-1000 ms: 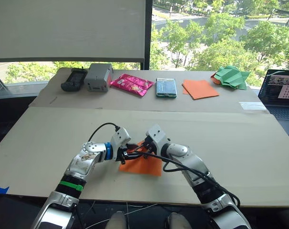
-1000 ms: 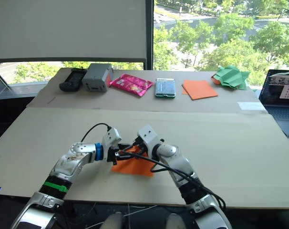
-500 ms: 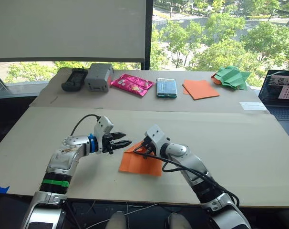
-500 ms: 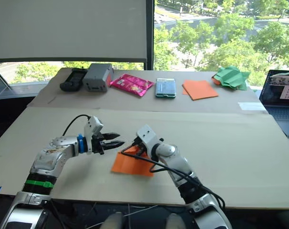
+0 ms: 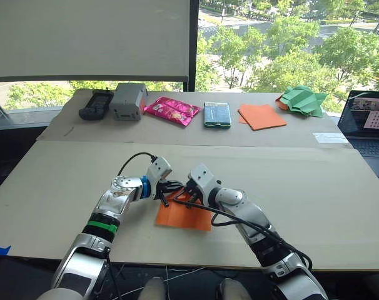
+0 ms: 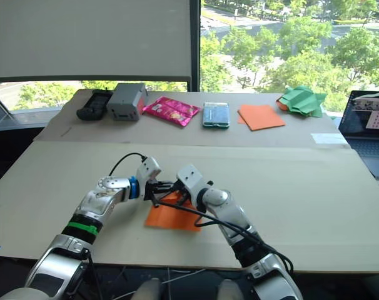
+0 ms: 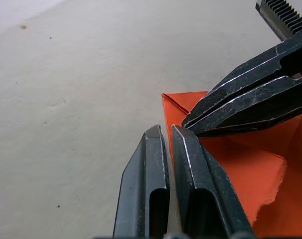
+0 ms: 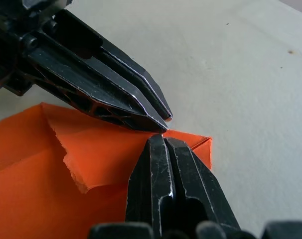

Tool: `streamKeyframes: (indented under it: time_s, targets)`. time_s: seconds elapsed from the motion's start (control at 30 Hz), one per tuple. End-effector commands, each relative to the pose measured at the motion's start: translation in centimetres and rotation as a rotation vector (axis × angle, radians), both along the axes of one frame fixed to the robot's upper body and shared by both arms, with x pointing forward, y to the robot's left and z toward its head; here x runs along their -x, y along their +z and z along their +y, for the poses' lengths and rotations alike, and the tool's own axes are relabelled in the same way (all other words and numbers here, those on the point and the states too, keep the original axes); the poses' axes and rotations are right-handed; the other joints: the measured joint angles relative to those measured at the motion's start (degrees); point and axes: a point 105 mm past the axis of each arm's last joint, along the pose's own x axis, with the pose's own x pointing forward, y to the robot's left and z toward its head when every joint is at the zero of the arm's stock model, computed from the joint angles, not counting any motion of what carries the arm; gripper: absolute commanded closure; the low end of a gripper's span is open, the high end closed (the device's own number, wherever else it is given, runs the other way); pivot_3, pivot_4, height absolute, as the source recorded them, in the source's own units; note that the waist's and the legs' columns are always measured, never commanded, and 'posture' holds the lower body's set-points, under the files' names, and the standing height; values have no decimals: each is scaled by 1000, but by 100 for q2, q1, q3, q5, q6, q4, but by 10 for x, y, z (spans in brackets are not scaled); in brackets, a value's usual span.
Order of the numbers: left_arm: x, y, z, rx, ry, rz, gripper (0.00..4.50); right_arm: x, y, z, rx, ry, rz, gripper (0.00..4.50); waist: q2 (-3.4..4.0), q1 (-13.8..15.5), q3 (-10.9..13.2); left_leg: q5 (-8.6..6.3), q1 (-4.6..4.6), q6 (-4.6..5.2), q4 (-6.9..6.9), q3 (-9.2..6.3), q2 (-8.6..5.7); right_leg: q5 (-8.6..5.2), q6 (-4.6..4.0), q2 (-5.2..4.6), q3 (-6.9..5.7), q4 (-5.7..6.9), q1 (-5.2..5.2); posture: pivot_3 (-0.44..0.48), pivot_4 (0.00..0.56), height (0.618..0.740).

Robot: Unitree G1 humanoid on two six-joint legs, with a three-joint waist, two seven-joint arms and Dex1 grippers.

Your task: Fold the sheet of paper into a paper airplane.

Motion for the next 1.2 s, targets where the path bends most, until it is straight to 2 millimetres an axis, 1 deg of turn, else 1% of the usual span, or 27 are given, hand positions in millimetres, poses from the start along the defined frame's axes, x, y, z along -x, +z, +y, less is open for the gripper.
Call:
streamKeyframes:
  time_s: [0.03,0.23,0.33,0.47,0.57,0.67,0.83,1.03,1.2]
  targets:
    - [-1,-7,-1,-59,-25,-20,4148,3,-11,-3,29,-14,38,4500,0,0,-1,0,1,0,0,0,0,0,0,0,0,0,1,0,150,702]
    - [9,-29,3,-134,-60,14,4148,3,-12,-3,32,-18,38,4500,4,1,-6,-2,5,-3,0,0,0,0,0,0,0,0,4,0,150,702]
    - [17,-40,9,-170,-70,40,4148,2,-11,-2,32,-20,36,4500,9,0,-15,-2,7,-4,0,0,0,0,0,0,0,0,5,0,150,702]
    - [27,-50,18,-198,-76,65,4148,2,-11,-2,34,-22,36,4500,21,-15,-30,-2,10,-3,0,0,1,-1,-2,0,1,0,7,0,150,702]
    - [34,-54,26,-200,-65,88,4148,1,-11,-2,36,-22,36,4500,30,-20,-39,-5,12,-8,-1,0,1,-2,-3,0,1,1,6,0,150,702]
    - [40,-57,33,-210,-54,102,4148,1,-11,-1,36,-21,36,4500,34,-21,-47,-25,13,-40,-1,0,2,-2,-3,0,1,1,6,0,150,702]
    - [49,-64,49,-235,-22,123,4148,1,-11,0,36,-16,36,4500,40,-38,-54,-28,17,-44,-1,0,2,-3,-5,0,2,2,7,0,150,702]
    - [67,-70,73,-256,22,160,4148,2,-12,1,39,-9,37,4500,44,-101,-56,-29,28,-45,-7,0,5,-5,-8,0,3,3,7,0,150,702]
    - [78,-71,85,-260,51,179,4148,1,-11,1,40,-7,37,4500,55,-149,-58,-31,33,-47,-12,0,7,-6,-10,0,3,3,7,0,150,702]
